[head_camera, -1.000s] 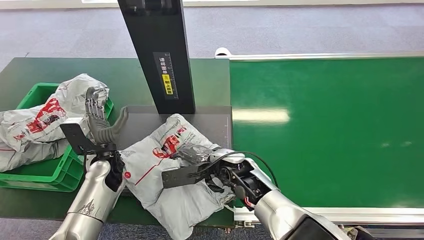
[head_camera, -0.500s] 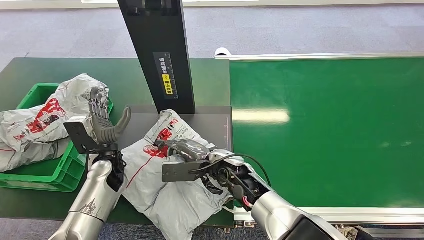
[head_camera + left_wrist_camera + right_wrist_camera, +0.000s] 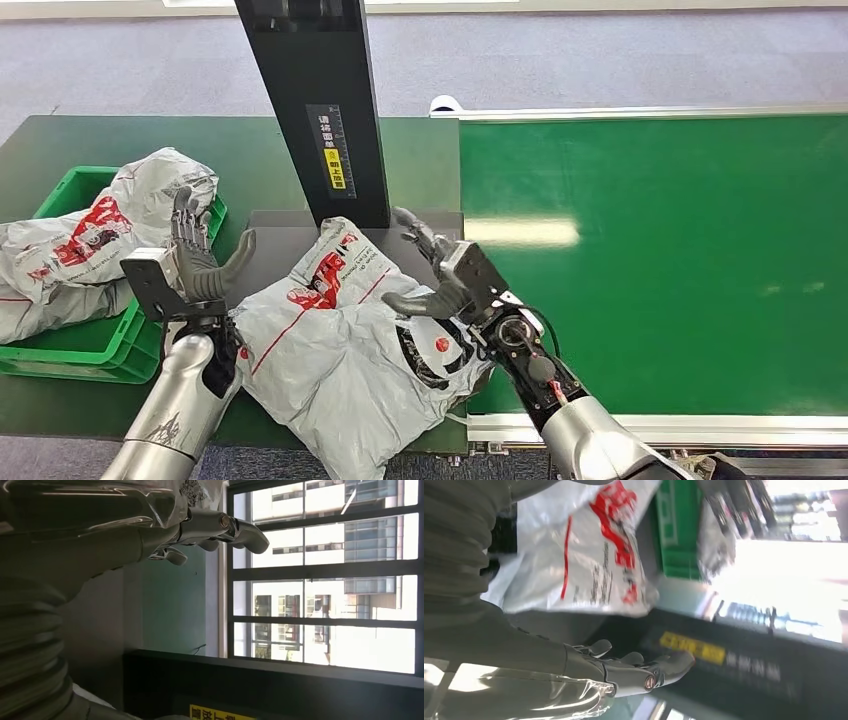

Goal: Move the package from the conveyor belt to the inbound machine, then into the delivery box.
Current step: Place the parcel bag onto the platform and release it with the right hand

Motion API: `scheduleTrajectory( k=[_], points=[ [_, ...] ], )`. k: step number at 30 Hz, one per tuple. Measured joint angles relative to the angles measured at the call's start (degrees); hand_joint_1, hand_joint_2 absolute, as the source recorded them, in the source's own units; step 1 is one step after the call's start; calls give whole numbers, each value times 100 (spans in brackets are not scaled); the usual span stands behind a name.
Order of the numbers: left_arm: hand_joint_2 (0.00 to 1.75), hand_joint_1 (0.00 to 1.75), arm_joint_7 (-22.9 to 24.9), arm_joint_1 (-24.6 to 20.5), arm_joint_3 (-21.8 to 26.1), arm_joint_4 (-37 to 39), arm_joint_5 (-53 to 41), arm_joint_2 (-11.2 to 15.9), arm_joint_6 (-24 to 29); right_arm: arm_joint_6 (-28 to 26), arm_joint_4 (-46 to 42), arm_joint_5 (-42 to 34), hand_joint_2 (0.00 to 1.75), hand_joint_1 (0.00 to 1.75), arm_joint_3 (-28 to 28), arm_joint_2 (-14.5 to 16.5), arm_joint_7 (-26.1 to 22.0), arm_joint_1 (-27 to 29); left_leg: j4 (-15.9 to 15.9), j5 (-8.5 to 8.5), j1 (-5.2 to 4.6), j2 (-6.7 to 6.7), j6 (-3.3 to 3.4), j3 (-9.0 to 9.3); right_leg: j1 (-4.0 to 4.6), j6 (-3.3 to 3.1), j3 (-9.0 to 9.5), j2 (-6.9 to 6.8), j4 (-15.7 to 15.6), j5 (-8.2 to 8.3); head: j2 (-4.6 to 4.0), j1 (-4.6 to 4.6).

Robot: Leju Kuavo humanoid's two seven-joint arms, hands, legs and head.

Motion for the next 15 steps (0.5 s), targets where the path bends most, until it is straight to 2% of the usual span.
scheduleTrajectory(
  k=[8,11,15],
  points=[
    [175,0,328,327,-337,-508,-409,187,-1179,-519,-221,-581,175,0,-467,-125,365,129,0,-1,-1,1,0,-3,-1,0,-1,0,0,0,0,1],
    [175,0,378,422,-496,-709,-578,254,-1421,-552,-223,-649,175,0,-548,-162,378,135,0,-1,-1,4,0,-3,-2,0,-2,1,-1,0,0,1],
    [175,0,376,471,-851,-910,-1486,429,-2015,-542,-226,-710,175,0,-607,-196,378,142,0,-1,-1,-3,0,-2,-1,0,-2,0,-1,0,-1,0]
  ],
)
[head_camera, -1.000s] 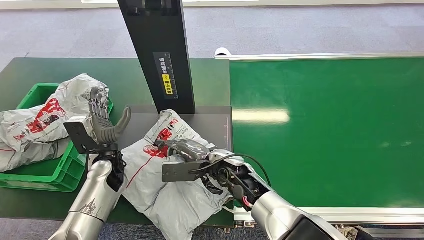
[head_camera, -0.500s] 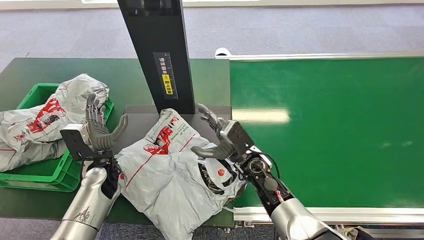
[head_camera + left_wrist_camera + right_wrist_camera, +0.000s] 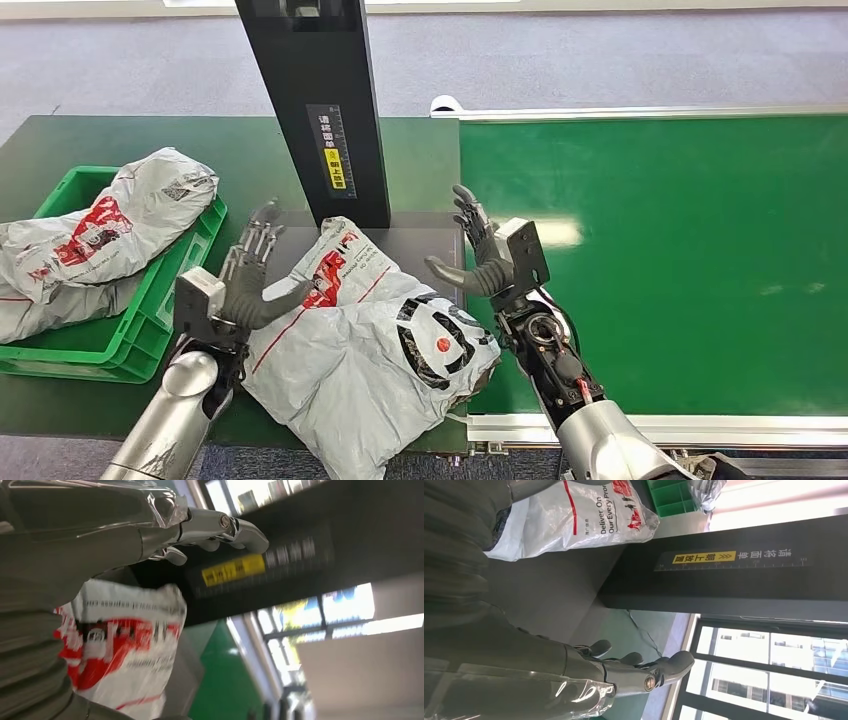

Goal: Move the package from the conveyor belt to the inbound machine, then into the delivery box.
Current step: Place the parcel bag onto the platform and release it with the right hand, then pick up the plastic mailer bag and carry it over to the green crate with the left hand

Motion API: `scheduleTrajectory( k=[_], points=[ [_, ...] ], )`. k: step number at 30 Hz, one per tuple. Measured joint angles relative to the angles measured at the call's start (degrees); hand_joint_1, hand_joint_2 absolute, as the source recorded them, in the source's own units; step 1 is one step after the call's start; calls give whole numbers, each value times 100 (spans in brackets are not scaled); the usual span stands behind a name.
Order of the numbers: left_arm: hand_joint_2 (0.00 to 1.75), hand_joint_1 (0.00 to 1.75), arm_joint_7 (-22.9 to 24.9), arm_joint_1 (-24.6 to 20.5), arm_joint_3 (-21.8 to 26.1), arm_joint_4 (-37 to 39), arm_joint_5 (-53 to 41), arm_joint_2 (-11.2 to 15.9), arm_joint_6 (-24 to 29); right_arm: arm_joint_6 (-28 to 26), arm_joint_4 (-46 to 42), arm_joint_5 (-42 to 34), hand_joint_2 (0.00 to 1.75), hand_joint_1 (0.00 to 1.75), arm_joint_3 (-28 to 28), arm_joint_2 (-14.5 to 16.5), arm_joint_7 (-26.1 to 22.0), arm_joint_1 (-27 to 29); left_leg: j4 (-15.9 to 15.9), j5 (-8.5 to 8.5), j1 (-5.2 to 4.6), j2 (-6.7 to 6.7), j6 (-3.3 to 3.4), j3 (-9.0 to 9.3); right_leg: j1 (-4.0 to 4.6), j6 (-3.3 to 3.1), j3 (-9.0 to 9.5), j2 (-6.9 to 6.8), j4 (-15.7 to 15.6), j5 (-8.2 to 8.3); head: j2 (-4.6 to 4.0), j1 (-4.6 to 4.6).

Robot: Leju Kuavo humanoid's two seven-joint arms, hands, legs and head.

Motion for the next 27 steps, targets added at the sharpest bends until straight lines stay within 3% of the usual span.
scheduleTrajectory(
  k=[3,7,9,13,16,17,20,21,27],
  points=[
    [175,0,-220,33,-440,-134,-1184,145,-460,33,-19,-12,175,0,-4,-28,0,-8,0,0,0,2,0,-1,0,0,1,0,1,0,1,1],
    [175,0,-285,72,-874,-217,-1832,249,-672,42,-37,-28,175,0,-4,-56,19,-22,0,0,0,6,0,0,-1,0,-1,1,0,0,0,0],
    [175,0,-35,36,-1090,-198,-2506,316,-654,46,-65,-35,175,0,-9,-76,47,-17,0,0,-1,2,0,1,-1,0,-1,1,-1,0,1,-1],
    [175,0,1038,-191,-1601,263,-4325,358,-383,57,-149,26,175,0,-40,-113,129,10,0,0,-1,0,0,2,-1,0,1,0,-1,1,1,0],
    [175,0,1350,-448,-1843,775,-4904,277,-122,60,-176,100,175,0,-67,-121,182,14,0,1,-1,-2,1,13,-1,2,17,0,-1,2,1,-1],
    [175,18,1366,-517,-1882,904,-4973,251,-58,67,-179,113,175,0,-76,-121,192,12,0,1,-1,-2,1,19,-2,2,24,-1,-2,2,1,-1],
    [175,144,1292,-644,-1919,1175,-5017,204,140,103,-184,144,175,0,-96,-123,199,7,-2,3,-1,-2,2,30,-2,2,35,-1,-3,5,1,0],
    [175,170,1240,-658,-1920,1224,-5025,198,222,117,-184,153,175,0,-100,-123,199,6,-2,6,-1,-2,4,31,-1,1,36,-1,-3,8,1,1],
    [175,175,736,-574,-1874,1232,-4903,201,592,164,-184,163,175,0,-117,-125,181,7,-3,25,-1,-2,3,28,-1,2,34,-1,-2,25,0,0]
  ],
)
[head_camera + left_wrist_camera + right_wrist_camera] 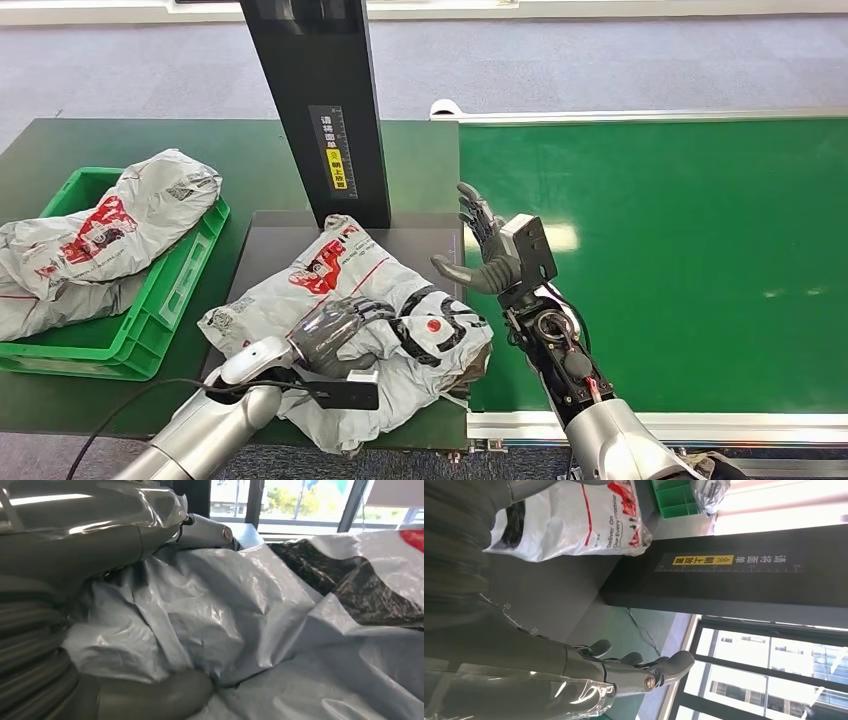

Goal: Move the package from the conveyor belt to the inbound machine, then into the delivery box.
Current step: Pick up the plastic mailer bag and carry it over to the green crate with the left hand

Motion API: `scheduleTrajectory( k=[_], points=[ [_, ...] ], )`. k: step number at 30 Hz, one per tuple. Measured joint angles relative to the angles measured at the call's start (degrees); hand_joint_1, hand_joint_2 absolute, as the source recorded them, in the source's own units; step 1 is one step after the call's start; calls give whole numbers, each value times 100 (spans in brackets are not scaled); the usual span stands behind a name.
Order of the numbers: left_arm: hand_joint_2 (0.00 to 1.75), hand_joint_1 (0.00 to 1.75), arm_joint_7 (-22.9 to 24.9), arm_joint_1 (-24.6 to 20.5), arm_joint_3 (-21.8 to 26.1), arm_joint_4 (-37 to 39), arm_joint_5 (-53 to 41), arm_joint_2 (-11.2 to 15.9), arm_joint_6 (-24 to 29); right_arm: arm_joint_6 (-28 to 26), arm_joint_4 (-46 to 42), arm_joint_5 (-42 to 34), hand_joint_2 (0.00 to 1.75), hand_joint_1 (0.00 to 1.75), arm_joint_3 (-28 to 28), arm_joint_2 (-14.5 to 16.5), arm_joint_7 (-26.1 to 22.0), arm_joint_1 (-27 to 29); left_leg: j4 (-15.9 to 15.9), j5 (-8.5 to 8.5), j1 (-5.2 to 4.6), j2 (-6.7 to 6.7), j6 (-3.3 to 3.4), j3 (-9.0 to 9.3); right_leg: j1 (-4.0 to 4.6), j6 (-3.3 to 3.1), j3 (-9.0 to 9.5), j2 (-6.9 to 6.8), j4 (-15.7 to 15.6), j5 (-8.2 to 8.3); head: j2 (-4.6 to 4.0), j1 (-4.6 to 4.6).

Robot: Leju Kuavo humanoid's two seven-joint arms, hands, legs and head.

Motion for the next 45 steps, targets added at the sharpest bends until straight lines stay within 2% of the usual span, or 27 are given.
scheduleTrajectory(
  k=[7,11,17,22,26,28,32,38,41,43,45],
  points=[
    [175,175,-484,215,191,-419,414,-15,400,10,0,-26,175,0,0,0,-23,0,1,1,0,-1,1,-19,0,1,-19,0,0,2,1,-1],
    [0,175,-723,319,342,-710,667,-55,714,-1,0,-42,175,0,0,0,-43,0,2,1,0,0,1,-33,-1,1,-34,0,0,2,0,-1],
    [0,175,-1090,471,703,-1257,1150,-172,1608,-61,0,-58,175,0,-10,0,-94,6,2,1,0,1,1,-37,0,1,-39,0,0,2,1,1],
    [0,175,-1424,567,1178,-1888,1035,-289,2838,-126,0,-97,175,0,-34,-11,-114,37,2,1,0,0,1,-38,0,1,-40,0,0,2,1,-1],
    [0,175,-1459,634,1351,-2194,887,-315,3105,-129,0,-103,175,0,-46,-19,-119,43,2,1,0,2,1,-38,0,1,-40,0,0,2,1,0],
    [0,175,-1516,705,1475,-2377,575,-351,3417,-134,0,-102,175,0,-53,-25,-131,54,2,1,0,3,1,-38,0,1,-40,0,0,2,1,-1],
    [0,175,-1653,917,2148,-2915,-665,-655,3818,-140,0,-79,175,0,-69,-52,-186,139,2,0,0,2,1,-41,0,1,-42,0,0,2,1,1],
    [0,175,-1672,1016,2856,-3334,-1197,-991,3839,-150,-2,-37,175,0,-81,-72,-198,204,1,1,0,1,1,-41,0,1,-43,0,0,2,1,-1],
    [0,175,-1481,885,3476,-3507,-2160,-1248,3842,-193,-11,40,175,0,-83,-70,-188,225,1,1,0,3,1,-41,0,1,-42,1,1,3,1,2],
    [0,175,-1026,697,3986,-3496,-2747,-1303,3843,-220,-19,80,175,0,-81,-62,-168,239,1,1,1,9,1,-39,1,0,-43,3,1,4,1,1],
    [0,175,-508,478,4482,-3318,-2924,-1246,3843,-226,-25,101,175,0,-81,-54,-145,248,1,2,2,12,0,-37,2,-2,-43,3,1,5,1,-2]
  ],
)
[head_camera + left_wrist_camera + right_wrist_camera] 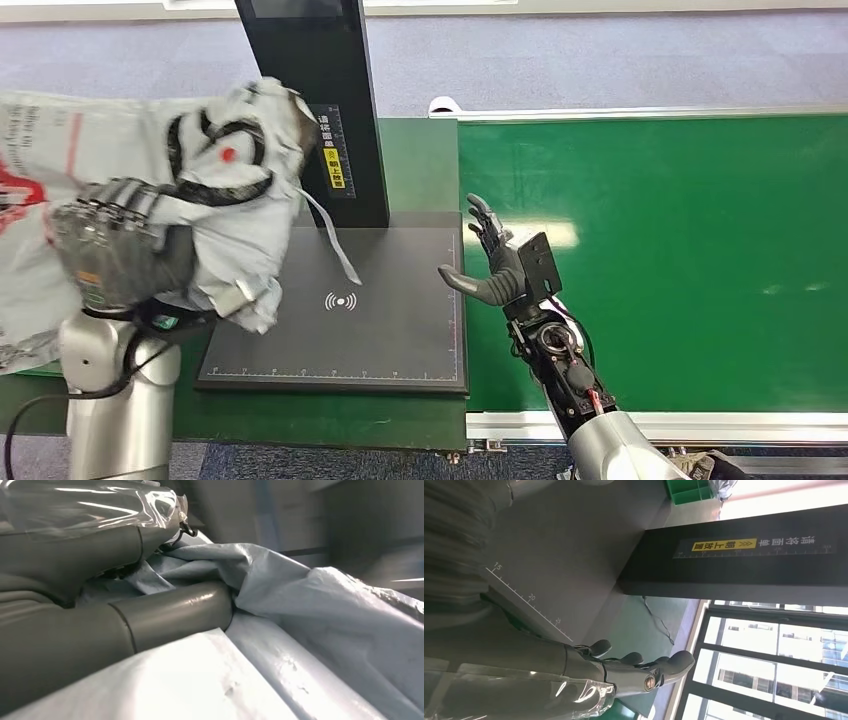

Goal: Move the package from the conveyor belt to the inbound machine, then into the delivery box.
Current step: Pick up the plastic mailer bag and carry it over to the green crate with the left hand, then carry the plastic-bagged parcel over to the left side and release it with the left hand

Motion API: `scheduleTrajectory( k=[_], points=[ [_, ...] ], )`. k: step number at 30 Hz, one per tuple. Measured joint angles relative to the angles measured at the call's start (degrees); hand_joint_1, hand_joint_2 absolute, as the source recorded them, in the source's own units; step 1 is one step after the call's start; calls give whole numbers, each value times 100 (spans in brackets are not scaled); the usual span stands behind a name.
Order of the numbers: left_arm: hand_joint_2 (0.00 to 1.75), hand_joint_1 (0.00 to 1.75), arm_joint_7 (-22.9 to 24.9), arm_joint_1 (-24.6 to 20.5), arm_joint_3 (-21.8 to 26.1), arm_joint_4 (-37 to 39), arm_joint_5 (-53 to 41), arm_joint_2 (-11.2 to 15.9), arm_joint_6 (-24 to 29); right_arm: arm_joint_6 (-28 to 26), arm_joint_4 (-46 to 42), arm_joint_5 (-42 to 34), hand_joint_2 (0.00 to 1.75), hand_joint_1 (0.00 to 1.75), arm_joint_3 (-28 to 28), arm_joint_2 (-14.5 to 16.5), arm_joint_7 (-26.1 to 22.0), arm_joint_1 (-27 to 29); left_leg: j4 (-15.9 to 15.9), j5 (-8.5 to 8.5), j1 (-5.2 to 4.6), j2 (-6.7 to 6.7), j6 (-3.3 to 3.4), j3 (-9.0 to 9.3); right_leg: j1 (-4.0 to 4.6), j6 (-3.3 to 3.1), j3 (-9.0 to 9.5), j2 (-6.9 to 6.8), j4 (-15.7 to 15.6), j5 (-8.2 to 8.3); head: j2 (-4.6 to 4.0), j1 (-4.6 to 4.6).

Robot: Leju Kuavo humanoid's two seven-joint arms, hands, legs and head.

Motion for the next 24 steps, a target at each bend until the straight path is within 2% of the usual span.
scheduleTrajectory(
  k=[3,9,12,16,19,24],
  points=[
    [0,175,363,-297,598,420,159,138,0,8,-9,12,175,0,4,10,20,5,-1,2,3,-2,-3,-1,4,-1,0,-1,2,0,0,1],
    [0,175,348,-642,1662,1136,263,278,0,15,-10,37,175,0,32,38,32,8,-1,2,1,0,-3,-7,3,0,-4,0,2,-1,0,2],
    [0,175,802,-719,1893,1530,-64,412,-2,18,-8,26,175,0,45,61,32,1,-1,2,-1,-1,-3,-8,0,0,-6,-1,0,-1,0,2],
    [175,166,2142,-812,1691,2403,-458,757,-216,27,11,3,175,0,69,80,32,-29,-1,4,-1,-5,-3,-7,0,0,-8,-1,0,0,0,2],
    [175,166,2966,-865,1232,3021,-587,1026,-646,47,48,0,175,0,78,97,32,-56,-1,5,0,-5,-2,-8,1,0,-8,-1,2,0,0,2],
    [175,162,3449,-984,631,3742,-683,1321,-1275,81,114,21,175,0,104,137,32,-84,-1,5,0,-4,-2,-9,1,0,-7,-1,2,0,0,3]
  ],
)
